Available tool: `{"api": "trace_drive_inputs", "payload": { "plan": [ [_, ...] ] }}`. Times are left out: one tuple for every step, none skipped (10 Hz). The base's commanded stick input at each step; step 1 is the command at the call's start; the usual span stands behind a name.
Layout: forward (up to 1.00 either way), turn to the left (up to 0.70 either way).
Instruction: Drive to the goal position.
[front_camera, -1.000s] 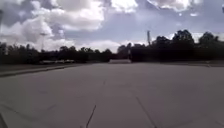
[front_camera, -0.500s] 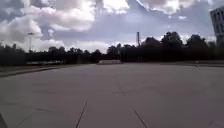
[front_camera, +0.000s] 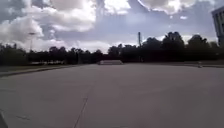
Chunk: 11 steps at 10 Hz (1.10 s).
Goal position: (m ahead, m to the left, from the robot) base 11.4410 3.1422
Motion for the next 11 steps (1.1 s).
{"api": "trace_drive_inputs", "payload": {
  "plan": [
    [0.7, 0.0],
    [0.7, 0.0],
    [0.7, 0.0],
    [0.7, 0.0],
    [0.7, 0.0],
    [0.7, 0.0],
    [0.7, 0.0],
    [0.7, 0.0],
    [0.7, 0.0],
    [0.7, 0.0],
    [0.7, 0.0]
  ]
}}
